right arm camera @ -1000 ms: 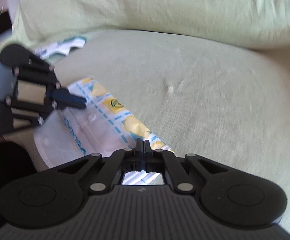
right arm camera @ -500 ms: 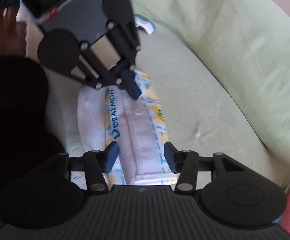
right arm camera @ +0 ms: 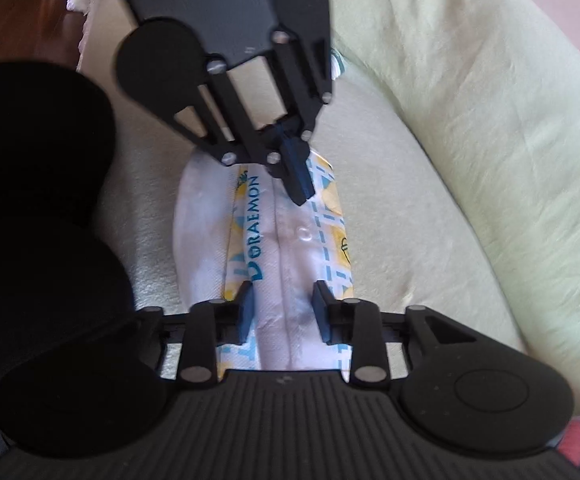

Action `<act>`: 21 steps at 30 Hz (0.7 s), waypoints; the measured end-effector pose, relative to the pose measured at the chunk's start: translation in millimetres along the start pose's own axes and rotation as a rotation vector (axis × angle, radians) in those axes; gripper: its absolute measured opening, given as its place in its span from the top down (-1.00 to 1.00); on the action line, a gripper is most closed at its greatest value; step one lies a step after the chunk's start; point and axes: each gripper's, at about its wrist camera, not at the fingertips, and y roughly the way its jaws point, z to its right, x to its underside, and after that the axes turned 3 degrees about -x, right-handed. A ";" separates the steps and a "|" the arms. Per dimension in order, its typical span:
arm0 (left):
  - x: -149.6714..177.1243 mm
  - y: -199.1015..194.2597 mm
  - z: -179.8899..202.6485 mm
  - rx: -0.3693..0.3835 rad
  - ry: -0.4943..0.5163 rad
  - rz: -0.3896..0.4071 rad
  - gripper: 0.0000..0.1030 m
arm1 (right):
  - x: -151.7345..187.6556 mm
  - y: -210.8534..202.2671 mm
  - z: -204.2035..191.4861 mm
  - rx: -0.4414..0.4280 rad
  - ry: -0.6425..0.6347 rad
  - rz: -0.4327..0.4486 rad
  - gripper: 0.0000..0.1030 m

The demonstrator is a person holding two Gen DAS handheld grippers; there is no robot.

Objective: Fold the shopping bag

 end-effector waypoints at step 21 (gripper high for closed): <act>6.2 -7.3 4.8 0.068 -0.145 -0.060 1.00 | 0.6 -13.7 62.6 -0.184 0.470 0.043 0.59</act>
